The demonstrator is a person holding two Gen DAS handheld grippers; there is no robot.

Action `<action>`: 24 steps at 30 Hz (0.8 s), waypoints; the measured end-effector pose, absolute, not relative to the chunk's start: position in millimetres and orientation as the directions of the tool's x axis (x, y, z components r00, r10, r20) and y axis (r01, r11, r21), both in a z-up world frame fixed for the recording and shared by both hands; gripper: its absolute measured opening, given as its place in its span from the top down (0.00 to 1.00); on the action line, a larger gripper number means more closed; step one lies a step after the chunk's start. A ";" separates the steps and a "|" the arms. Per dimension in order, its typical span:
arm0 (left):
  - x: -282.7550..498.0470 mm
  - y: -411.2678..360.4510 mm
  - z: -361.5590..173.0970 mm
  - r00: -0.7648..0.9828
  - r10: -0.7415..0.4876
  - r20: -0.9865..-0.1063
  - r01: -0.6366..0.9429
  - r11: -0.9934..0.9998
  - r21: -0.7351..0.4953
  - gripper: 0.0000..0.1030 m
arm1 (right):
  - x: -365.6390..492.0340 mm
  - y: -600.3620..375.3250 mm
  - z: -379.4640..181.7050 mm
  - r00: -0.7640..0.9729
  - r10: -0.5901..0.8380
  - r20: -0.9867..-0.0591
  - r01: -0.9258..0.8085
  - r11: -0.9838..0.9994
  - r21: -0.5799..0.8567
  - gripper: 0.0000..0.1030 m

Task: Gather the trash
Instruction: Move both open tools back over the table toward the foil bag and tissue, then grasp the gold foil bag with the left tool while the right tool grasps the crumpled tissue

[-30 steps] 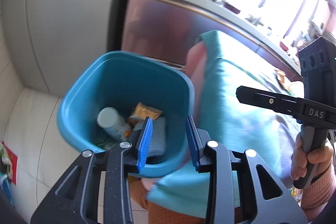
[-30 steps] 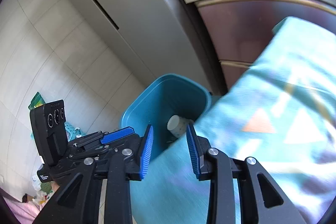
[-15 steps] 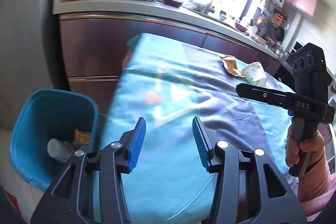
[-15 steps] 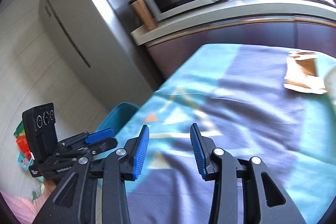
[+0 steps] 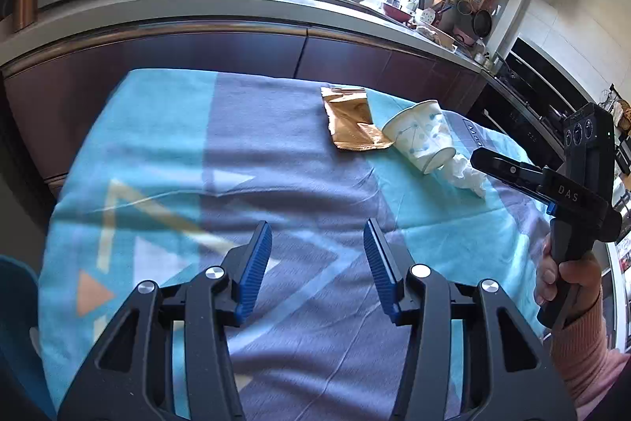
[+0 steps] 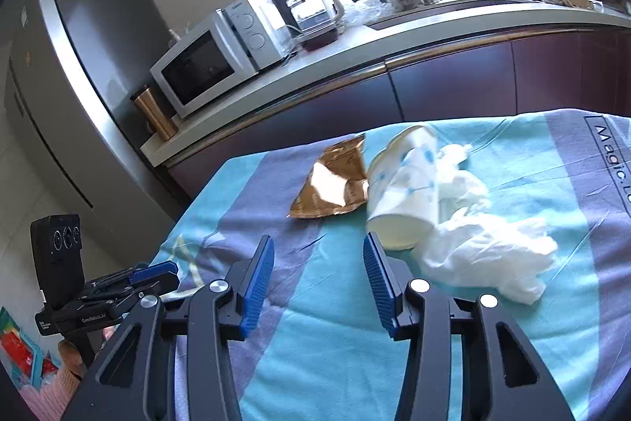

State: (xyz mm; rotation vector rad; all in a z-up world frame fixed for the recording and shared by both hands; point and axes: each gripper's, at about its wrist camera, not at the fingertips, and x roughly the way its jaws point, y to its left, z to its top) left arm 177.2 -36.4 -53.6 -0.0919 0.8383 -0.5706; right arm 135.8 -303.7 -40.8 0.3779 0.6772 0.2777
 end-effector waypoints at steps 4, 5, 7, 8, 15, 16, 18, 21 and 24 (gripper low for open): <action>207.6 -73.7 -53.1 0.508 -0.509 -0.695 0.451 0.845 -0.289 0.53 | 151.6 -330.7 -42.6 0.766 0.323 -0.556 -0.073 0.903 0.424 0.55; 214.3 -82.3 -53.5 0.503 -0.509 -0.698 0.454 0.843 -0.288 0.53 | 154.5 -336.7 -43.6 0.769 0.316 -0.556 -0.062 0.902 0.427 0.55; 226.1 -96.6 -54.5 0.495 -0.503 -0.708 0.455 0.845 -0.282 0.53 | 156.1 -352.3 -45.2 0.776 0.295 -0.557 -0.036 0.903 0.428 0.54; 232.0 -103.2 -56.1 0.492 -0.499 -0.713 0.455 0.846 -0.278 0.53 | 154.7 -358.7 -46.0 0.777 0.286 -0.561 -0.024 0.904 0.427 0.53; 270.2 -128.4 -69.4 0.486 -0.457 -0.745 0.421 0.869 -0.259 0.47 | 143.9 -395.2 -67.5 0.755 0.224 -0.616 0.062 0.911 0.408 0.42; 275.6 -130.2 -71.3 0.485 -0.449 -0.750 0.410 0.875 -0.258 0.47 | 142.8 -398.3 -70.2 0.751 0.220 -0.622 0.070 0.911 0.407 0.41; 287.6 -135.2 -76.8 0.473 -0.442 -0.762 0.396 0.879 -0.264 0.47 | 142.8 -401.0 -75.2 0.737 0.234 -0.635 0.067 0.908 0.413 0.36; 303.0 -139.7 -85.3 0.449 -0.435 -0.781 0.373 0.885 -0.278 0.47 | 146.4 -396.1 -80.1 0.717 0.246 -0.652 0.045 0.917 0.396 0.34; 309.7 -146.2 -88.7 0.443 -0.431 -0.786 0.378 0.885 -0.272 0.47 | 148.1 -390.5 -84.1 0.700 0.258 -0.666 0.030 0.921 0.389 0.35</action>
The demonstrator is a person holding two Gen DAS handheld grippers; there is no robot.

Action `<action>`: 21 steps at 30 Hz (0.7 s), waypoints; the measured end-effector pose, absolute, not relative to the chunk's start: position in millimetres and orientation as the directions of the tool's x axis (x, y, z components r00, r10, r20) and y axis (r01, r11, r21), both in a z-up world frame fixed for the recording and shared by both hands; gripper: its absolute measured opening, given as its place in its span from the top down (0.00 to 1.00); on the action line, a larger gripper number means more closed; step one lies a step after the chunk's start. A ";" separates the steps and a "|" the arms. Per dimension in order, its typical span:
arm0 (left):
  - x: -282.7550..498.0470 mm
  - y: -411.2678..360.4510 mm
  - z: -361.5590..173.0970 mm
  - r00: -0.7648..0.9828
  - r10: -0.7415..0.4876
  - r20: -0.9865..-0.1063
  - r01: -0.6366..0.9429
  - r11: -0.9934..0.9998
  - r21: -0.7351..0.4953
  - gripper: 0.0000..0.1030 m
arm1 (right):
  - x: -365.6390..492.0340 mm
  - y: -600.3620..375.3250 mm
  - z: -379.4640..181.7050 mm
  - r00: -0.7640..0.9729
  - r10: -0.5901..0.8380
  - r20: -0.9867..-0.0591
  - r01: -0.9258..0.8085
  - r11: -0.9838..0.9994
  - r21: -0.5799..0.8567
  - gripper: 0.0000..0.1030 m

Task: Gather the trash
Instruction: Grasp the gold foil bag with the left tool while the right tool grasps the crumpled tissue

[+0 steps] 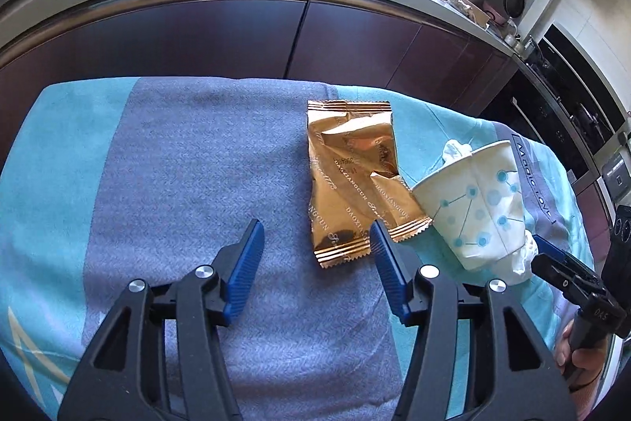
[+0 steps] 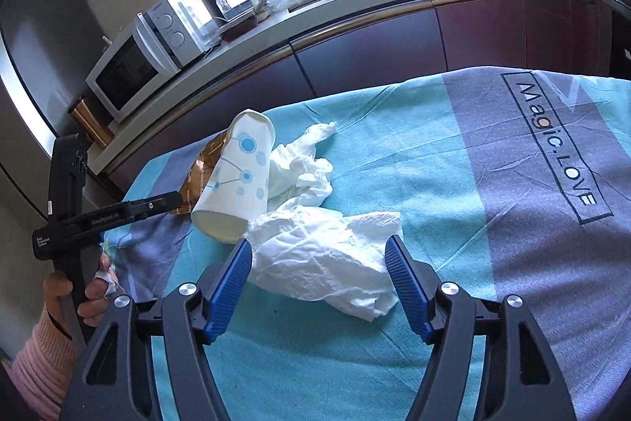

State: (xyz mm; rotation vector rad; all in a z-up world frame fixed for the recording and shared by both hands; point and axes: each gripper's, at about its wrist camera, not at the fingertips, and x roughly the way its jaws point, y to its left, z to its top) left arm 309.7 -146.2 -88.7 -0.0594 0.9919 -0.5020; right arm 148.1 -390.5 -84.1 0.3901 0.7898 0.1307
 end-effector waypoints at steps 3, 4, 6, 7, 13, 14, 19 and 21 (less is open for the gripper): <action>312.2 -155.6 -90.2 0.435 -0.428 -0.793 0.394 0.882 -0.259 0.52 | 147.4 -386.8 -87.6 0.687 0.259 -0.679 0.021 0.927 0.374 0.56; 312.5 -158.7 -90.8 0.434 -0.421 -0.796 0.399 0.882 -0.249 0.57 | 147.1 -386.4 -88.7 0.682 0.264 -0.682 0.017 0.927 0.376 0.60; 309.4 -164.2 -91.4 0.442 -0.403 -0.802 0.406 0.887 -0.222 0.65 | 144.7 -387.2 -90.6 0.681 0.267 -0.682 0.016 0.925 0.379 0.72; 306.8 -166.6 -91.8 0.440 -0.401 -0.804 0.413 0.885 -0.215 0.72 | 143.1 -387.6 -90.8 0.679 0.274 -0.681 0.011 0.924 0.382 0.75; 291.4 -171.6 -90.4 0.453 -0.386 -0.804 0.427 0.885 -0.184 0.93 | 126.1 -388.4 -85.1 0.696 0.304 -0.650 -0.008 0.909 0.417 0.84; 289.2 -171.0 -89.6 0.454 -0.389 -0.801 0.428 0.884 -0.186 0.95 | 122.7 -387.6 -83.8 0.699 0.310 -0.645 -0.013 0.907 0.422 0.84; 272.1 -160.5 -83.4 0.470 -0.406 -0.783 0.439 0.878 -0.192 0.96 | 109.3 -385.0 -78.0 0.715 0.333 -0.615 -0.031 0.894 0.448 0.84; 262.4 -154.6 -79.4 0.478 -0.415 -0.774 0.447 0.874 -0.192 0.97 | 105.5 -383.5 -76.6 0.719 0.351 -0.600 -0.044 0.884 0.465 0.84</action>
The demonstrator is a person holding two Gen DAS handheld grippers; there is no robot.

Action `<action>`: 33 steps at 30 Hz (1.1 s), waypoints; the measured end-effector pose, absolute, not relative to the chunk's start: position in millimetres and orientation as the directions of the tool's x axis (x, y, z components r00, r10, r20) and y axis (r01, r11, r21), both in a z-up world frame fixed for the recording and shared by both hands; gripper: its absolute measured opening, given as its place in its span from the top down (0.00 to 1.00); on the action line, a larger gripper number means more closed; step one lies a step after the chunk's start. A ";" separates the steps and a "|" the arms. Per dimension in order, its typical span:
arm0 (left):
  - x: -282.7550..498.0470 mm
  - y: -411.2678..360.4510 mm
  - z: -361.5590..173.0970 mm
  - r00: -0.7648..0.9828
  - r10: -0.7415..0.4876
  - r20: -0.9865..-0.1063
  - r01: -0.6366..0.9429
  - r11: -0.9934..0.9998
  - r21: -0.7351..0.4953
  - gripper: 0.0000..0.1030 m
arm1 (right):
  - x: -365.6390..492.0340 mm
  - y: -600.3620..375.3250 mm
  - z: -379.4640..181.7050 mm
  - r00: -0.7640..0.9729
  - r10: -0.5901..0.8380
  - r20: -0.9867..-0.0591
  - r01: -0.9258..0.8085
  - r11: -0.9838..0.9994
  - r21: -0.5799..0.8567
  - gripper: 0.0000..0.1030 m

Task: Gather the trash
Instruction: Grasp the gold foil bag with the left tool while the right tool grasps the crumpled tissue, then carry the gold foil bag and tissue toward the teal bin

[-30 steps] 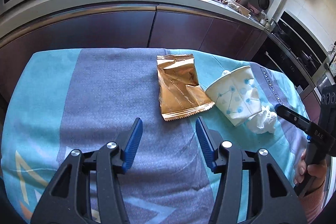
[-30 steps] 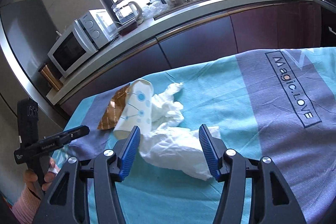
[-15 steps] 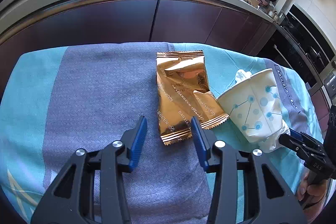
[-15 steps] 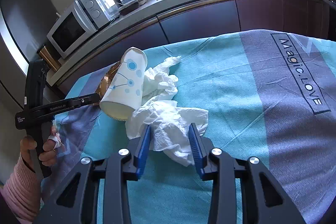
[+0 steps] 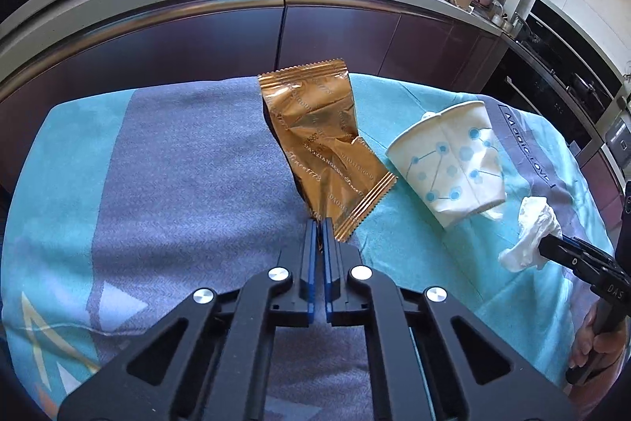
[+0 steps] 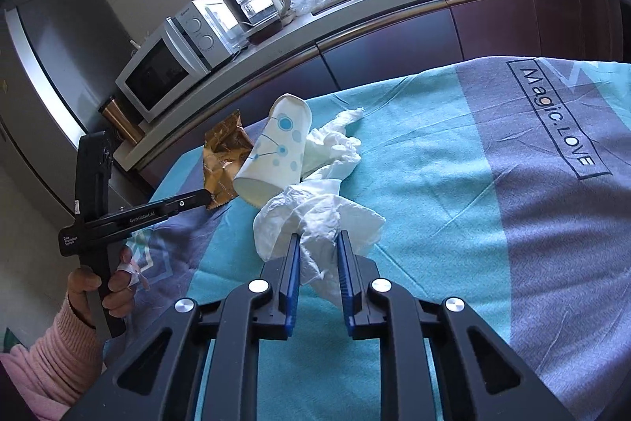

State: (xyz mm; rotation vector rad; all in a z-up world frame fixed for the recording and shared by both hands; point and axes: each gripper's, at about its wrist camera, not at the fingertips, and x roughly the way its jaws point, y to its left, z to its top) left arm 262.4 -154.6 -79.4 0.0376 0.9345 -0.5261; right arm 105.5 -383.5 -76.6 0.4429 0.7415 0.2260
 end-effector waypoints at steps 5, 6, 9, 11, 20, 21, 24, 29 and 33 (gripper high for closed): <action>235.9 -130.0 -69.0 0.499 -0.431 -0.752 0.458 0.868 -0.194 0.97 | 97.8 -371.7 -72.5 0.722 0.392 -0.570 -0.087 0.869 0.487 0.84; 230.4 -123.2 -66.9 0.501 -0.435 -0.748 0.455 0.868 -0.199 0.98 | 97.1 -368.2 -70.9 0.722 0.401 -0.564 -0.098 0.866 0.490 0.84; 213.0 -103.9 -59.7 0.512 -0.450 -0.732 0.453 0.865 -0.215 0.98 | 95.9 -356.6 -67.4 0.716 0.433 -0.548 -0.132 0.854 0.502 0.84; 198.9 -89.8 -56.2 0.531 -0.441 -0.724 0.448 0.871 -0.202 0.98 | 96.8 -347.3 -65.8 0.708 0.455 -0.539 -0.157 0.847 0.508 0.84; 153.4 -25.4 -44.6 0.563 -0.457 -0.688 0.416 0.877 -0.242 0.98 | 100.9 -304.2 -56.2 0.676 0.535 -0.507 -0.248 0.813 0.527 0.84; 148.4 -19.4 -43.8 0.565 -0.458 -0.686 0.411 0.877 -0.248 0.98 | 101.3 -300.3 -55.8 0.671 0.542 -0.505 -0.255 0.809 0.530 0.84; 135.7 -2.0 -43.0 0.570 -0.463 -0.678 0.402 0.878 -0.261 0.98 | 102.4 -288.5 -55.5 0.658 0.560 -0.503 -0.274 0.800 0.533 0.84; 120.3 17.7 -42.8 0.581 -0.463 -0.670 0.383 0.881 -0.277 0.98 | 103.4 -269.4 -56.8 0.636 0.587 -0.501 -0.299 0.786 0.541 0.84; 105.2 30.8 -40.6 0.588 -0.467 -0.661 0.376 0.881 -0.287 0.98 | 102.0 -255.2 -55.4 0.620 0.605 -0.500 -0.324 0.777 0.540 0.84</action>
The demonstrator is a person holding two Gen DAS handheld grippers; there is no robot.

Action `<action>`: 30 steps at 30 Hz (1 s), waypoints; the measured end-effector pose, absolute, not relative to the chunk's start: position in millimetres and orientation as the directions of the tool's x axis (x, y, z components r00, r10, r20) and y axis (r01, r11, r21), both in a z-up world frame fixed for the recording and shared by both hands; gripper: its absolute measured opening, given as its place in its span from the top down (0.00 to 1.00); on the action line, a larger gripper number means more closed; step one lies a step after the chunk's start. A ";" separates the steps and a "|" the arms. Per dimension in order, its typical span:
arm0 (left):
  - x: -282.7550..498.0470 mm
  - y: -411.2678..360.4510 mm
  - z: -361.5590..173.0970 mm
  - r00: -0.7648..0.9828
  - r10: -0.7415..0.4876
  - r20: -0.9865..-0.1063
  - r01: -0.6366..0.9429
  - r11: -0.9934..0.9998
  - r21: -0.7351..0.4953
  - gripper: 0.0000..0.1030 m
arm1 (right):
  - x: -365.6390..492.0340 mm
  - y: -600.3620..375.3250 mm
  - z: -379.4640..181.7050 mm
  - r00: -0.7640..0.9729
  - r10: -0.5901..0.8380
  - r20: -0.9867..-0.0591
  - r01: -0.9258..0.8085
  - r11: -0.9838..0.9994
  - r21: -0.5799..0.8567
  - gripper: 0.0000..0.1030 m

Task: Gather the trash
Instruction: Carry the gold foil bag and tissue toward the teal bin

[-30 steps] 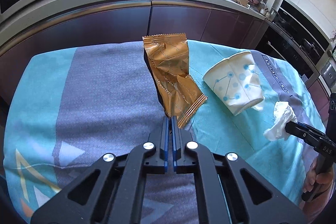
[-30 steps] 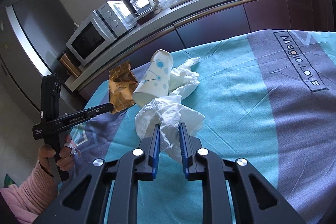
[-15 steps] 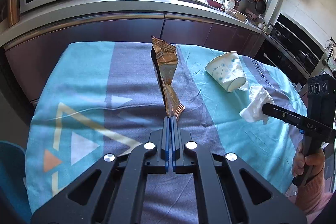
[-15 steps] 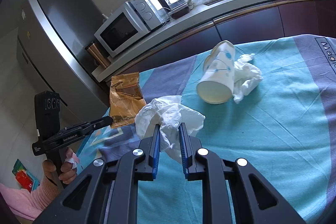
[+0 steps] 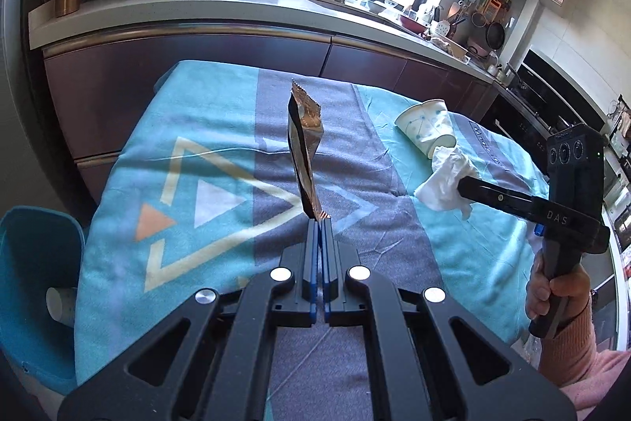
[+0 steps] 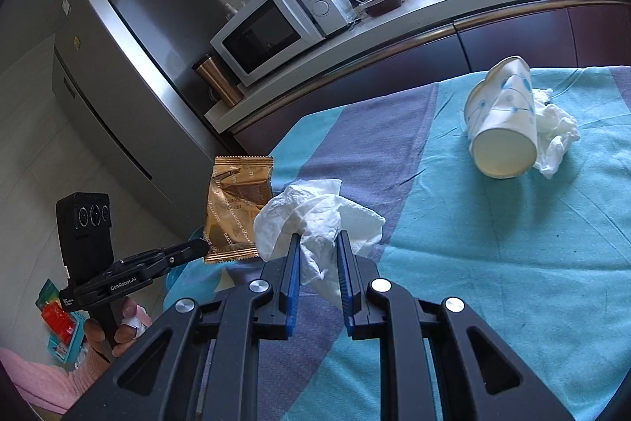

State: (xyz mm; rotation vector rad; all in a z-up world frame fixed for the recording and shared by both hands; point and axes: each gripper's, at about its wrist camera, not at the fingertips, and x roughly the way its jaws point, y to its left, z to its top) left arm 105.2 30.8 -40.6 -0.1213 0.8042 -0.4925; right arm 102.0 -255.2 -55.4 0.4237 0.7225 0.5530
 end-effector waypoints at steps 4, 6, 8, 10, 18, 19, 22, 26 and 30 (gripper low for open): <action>88.1 46.7 -36.7 0.602 -0.468 -0.647 0.371 0.881 -0.292 0.98 | 101.4 -243.2 -53.0 0.606 0.619 -0.499 -0.345 0.770 0.537 0.84; 79.4 53.9 -34.2 0.611 -0.468 -0.639 0.368 0.882 -0.294 0.98 | 101.1 -235.9 -51.6 0.598 0.627 -0.499 -0.357 0.766 0.535 0.84; 71.0 62.5 -31.4 0.620 -0.467 -0.630 0.365 0.883 -0.296 0.98 | 101.5 -227.9 -51.3 0.588 0.637 -0.498 -0.370 0.760 0.534 0.84; 64.2 69.6 -28.5 0.627 -0.469 -0.622 0.362 0.883 -0.300 0.98 | 100.5 -220.2 -51.7 0.576 0.647 -0.499 -0.384 0.754 0.533 0.84; 34.6 94.7 -20.2 0.657 -0.453 -0.602 0.340 0.891 -0.300 0.98 | 97.7 -186.4 -53.4 0.523 0.685 -0.508 -0.436 0.726 0.531 0.84; 32.8 98.9 -18.6 0.662 -0.452 -0.598 0.337 0.892 -0.301 0.98 | 98.3 -182.6 -53.9 0.516 0.688 -0.510 -0.441 0.724 0.530 0.84; 24.5 109.7 -13.7 0.677 -0.444 -0.586 0.327 0.896 -0.301 0.98 | 99.7 -170.7 -54.9 0.495 0.701 -0.514 -0.457 0.713 0.531 0.84; 18.5 122.9 -14.7 0.683 -0.435 -0.588 0.309 0.900 -0.307 0.98 | 99.8 -155.9 -57.0 0.473 0.711 -0.521 -0.474 0.703 0.530 0.84; 24.0 127.0 -30.5 0.650 -0.430 -0.627 0.290 0.902 -0.318 0.93 | 98.9 -145.4 -62.3 0.451 0.716 -0.534 -0.480 0.698 0.531 0.84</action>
